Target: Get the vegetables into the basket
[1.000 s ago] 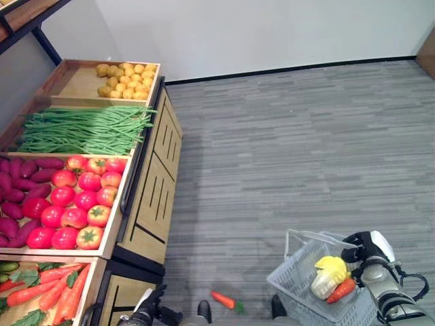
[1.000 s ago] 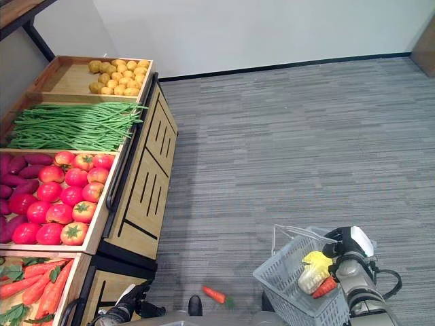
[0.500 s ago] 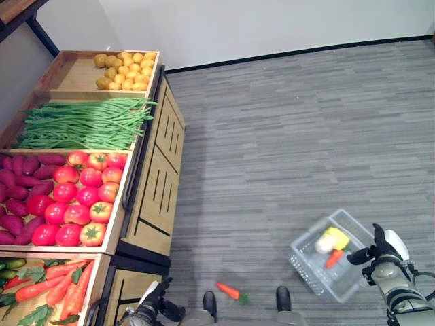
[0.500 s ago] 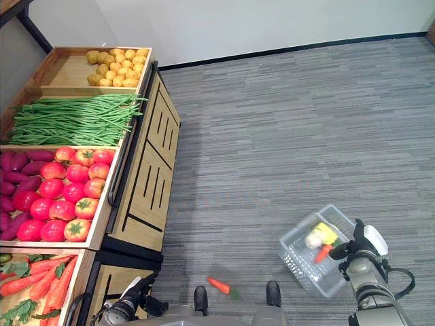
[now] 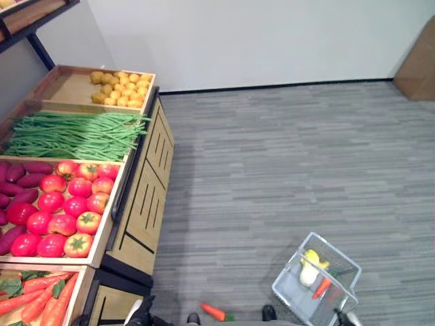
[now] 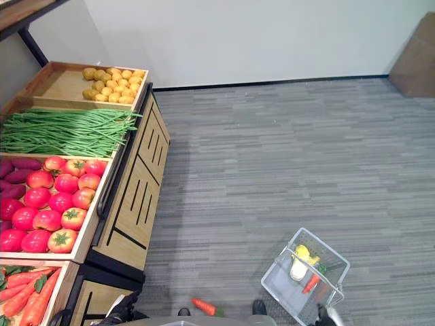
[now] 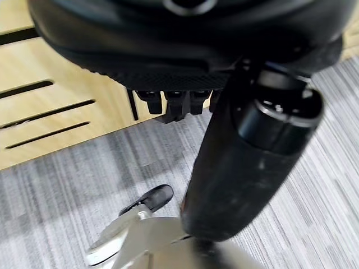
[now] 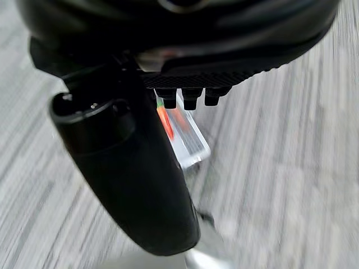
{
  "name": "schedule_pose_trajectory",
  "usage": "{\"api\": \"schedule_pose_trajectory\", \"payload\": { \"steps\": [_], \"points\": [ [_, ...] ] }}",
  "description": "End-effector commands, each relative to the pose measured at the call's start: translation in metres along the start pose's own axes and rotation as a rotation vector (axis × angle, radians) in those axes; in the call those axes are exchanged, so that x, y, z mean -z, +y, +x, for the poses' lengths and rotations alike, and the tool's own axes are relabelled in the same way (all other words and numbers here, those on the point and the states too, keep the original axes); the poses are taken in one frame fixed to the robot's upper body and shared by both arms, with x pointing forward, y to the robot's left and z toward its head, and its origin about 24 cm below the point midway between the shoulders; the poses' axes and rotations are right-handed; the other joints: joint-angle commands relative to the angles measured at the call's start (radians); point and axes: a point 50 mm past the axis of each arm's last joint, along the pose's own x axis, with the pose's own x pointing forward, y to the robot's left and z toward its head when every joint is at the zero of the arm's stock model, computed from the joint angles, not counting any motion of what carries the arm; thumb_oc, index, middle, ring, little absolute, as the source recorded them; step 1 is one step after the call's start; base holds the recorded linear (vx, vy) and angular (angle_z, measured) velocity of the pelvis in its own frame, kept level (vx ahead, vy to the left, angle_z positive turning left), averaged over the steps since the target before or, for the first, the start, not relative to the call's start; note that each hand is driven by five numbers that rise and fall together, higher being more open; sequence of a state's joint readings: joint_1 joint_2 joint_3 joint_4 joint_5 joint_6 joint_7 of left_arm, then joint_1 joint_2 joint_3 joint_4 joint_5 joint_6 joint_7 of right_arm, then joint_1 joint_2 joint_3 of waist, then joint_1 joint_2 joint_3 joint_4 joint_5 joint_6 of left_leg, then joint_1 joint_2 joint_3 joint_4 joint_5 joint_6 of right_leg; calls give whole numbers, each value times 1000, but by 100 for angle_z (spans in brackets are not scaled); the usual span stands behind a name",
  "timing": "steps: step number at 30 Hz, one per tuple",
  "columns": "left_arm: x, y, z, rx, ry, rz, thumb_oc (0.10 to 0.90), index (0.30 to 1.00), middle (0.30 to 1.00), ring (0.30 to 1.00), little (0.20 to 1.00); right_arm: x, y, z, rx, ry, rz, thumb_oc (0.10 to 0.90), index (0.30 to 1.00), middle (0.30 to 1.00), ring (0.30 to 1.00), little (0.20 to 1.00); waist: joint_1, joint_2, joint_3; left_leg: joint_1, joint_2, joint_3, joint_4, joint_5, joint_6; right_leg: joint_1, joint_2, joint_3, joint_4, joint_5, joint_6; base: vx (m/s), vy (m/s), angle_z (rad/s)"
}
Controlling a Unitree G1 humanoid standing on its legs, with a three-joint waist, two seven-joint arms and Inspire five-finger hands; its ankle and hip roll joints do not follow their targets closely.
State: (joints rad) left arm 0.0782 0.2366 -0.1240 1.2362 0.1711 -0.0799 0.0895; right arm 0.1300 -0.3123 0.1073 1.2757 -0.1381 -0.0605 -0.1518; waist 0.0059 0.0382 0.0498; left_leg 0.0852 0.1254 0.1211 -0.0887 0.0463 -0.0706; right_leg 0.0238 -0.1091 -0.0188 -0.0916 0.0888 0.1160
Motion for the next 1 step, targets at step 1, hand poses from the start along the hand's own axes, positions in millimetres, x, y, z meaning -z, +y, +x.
{"api": "schedule_pose_trajectory", "payload": {
  "steps": [1],
  "points": [
    [12,0,-1,-16,56,1,900,1000,1000,1000,1000,-24,-8,5,-9,-66,7,900,1000,1000,1000,1000,9,-51,8,-9,-27,-32,1,-12,-17,26,2,-66,4,-38,19,0,0,0]
  ]
}}
